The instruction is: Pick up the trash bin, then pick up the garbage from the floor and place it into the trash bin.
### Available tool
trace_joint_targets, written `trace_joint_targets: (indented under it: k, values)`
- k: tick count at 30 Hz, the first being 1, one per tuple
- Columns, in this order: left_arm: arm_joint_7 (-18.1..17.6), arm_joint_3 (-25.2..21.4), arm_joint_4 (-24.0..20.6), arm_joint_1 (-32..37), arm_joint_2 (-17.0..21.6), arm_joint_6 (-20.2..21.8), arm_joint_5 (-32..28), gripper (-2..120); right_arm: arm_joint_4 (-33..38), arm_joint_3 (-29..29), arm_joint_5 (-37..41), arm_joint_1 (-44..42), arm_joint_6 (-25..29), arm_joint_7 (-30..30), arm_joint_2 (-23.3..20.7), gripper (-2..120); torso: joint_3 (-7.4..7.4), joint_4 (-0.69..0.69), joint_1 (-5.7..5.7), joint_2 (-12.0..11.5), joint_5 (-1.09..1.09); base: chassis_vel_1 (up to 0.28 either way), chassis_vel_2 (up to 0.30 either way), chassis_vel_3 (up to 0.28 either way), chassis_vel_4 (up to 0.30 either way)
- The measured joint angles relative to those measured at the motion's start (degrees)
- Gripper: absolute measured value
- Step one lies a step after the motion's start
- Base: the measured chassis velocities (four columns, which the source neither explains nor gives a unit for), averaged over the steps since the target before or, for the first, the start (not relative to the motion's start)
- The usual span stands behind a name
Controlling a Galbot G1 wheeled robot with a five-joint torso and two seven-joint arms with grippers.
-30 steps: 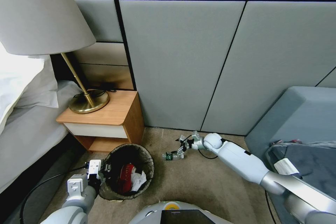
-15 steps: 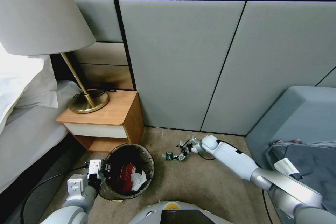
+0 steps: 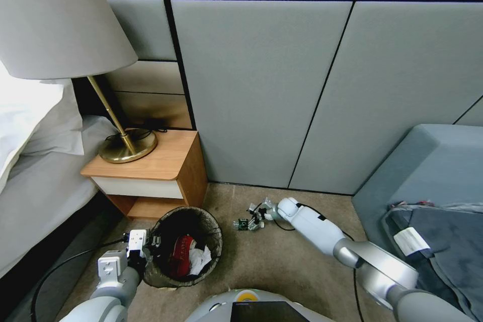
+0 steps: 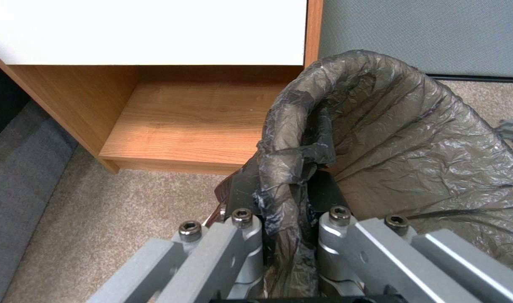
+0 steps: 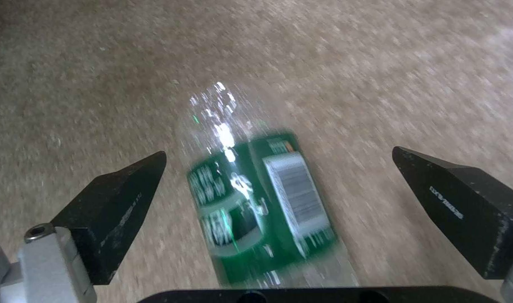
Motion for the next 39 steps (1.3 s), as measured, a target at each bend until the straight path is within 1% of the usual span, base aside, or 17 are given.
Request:
trace_joint_targets:
  k: [3, 7, 19, 21, 24, 25, 28, 29, 30, 32, 33, 35, 37, 39]
  values:
    - [0.05, -0.05, 0.0, 0.09, 0.09, 0.03, -0.05, 6, -1.79, 0.05, -1.09, -0.22, 0.59, 0.26, 1.21, 100, 0.0, 0.0, 0.0, 0.0, 0.01, 0.0, 0.0, 0.0, 0.0]
    - [0.06, -0.13, 0.0, 0.1, 0.13, 0.05, -0.09, 6, -2.87, 0.24, -1.52, -0.34, 1.0, 0.39, 1.69, 100, 0.0, 0.0, 0.0, 0.0, 0.01, 0.0, 0.0, 0.0, 0.0]
    - [0.09, -0.19, 0.0, -0.05, 0.2, 0.07, -0.15, 6, -2.86, 0.32, -1.68, -1.04, 1.24, 0.57, 1.66, 100, 0.0, 0.0, 0.0, 0.0, 0.01, 0.0, 0.0, 0.0, 0.0]
    - [0.09, -0.2, 0.0, -0.05, 0.2, 0.07, -0.16, 6, -2.86, 0.32, -1.7, -1.12, 1.29, 0.58, 1.65, 100, 0.0, 0.0, 0.0, 0.0, 0.01, 0.0, 0.0, 0.0, 0.0]
    - [0.09, -0.23, 0.0, -0.06, 0.21, 0.07, -0.18, 6, -2.93, 0.24, -1.75, -1.27, 1.52, 0.65, 1.66, 95, 0.0, 0.0, 0.0, 0.0, 0.01, 0.0, 0.0, 0.0, 0.0]
    - [0.09, -0.23, 0.0, -0.06, 0.21, 0.07, -0.18, 6, -2.93, 0.24, -1.75, -1.27, 1.52, 0.65, 1.66, 95, 0.0, 0.0, 0.0, 0.0, 0.01, 0.0, 0.0, 0.0, 0.0]
    - [0.09, -0.23, 0.0, -0.07, 0.21, 0.07, -0.2, 6, -3.14, 0.22, -2.02, -1.46, 2.19, 0.93, 1.7, 82, 0.0, 0.0, 0.0, 0.0, 0.01, 0.0, 0.0, 0.0, 0.0]
    - [0.09, -0.23, 0.0, -0.07, 0.21, 0.07, -0.2, 6, -3.14, 0.22, -2.02, -1.46, 2.19, 0.93, 1.7, 82, 0.0, 0.0, 0.0, 0.0, 0.01, 0.0, 0.0, 0.0, 0.0]
    - [0.08, -0.23, 0.0, -0.09, 0.21, 0.07, -0.2, 6, -3.05, 0.22, -2.14, -1.57, 2.23, 0.89, 1.67, 73, 0.0, 0.0, 0.0, 0.0, 0.01, 0.0, 0.0, 0.0, 0.0]
    - [0.08, -0.23, 0.0, -0.11, 0.26, 0.07, -0.22, 6, -2.87, 0.22, -2.27, -1.71, 2.27, 0.82, 1.59, 67, 0.0, 0.0, 0.0, 0.0, 0.01, 0.0, 0.0, 0.0, 0.0]
    - [0.08, -0.23, 0.0, -0.11, 0.26, 0.07, -0.22, 6, -2.87, 0.22, -2.27, -1.71, 2.27, 0.82, 1.59, 67, 0.0, 0.0, 0.0, 0.0, 0.01, 0.0, 0.0, 0.0, 0.0]
    - [0.09, -0.16, 0.0, -0.18, 0.4, 0.04, -0.27, 6, -2.45, 0.48, -2.33, -2.0, 2.27, 0.79, 1.4, 54, 0.0, 0.0, 0.0, 0.0, 0.01, 0.0, 0.0, 0.0, 0.0]
    - [0.11, -0.14, 0.0, -0.21, 0.43, 0.0, -0.27, 6, -2.45, 0.59, -2.33, -2.04, 2.27, 0.79, 1.36, 52, 0.0, 0.0, 0.0, 0.0, 0.01, 0.0, 0.0, 0.0, 0.0]
    - [0.23, -0.12, 0.0, -0.28, 0.51, -0.17, -0.27, 6, -2.56, 0.9, -2.33, -2.11, 2.34, 0.79, 1.33, 41, 0.0, 0.0, 0.0, 0.0, 0.02, 0.0, 0.0, 0.0, 0.0]
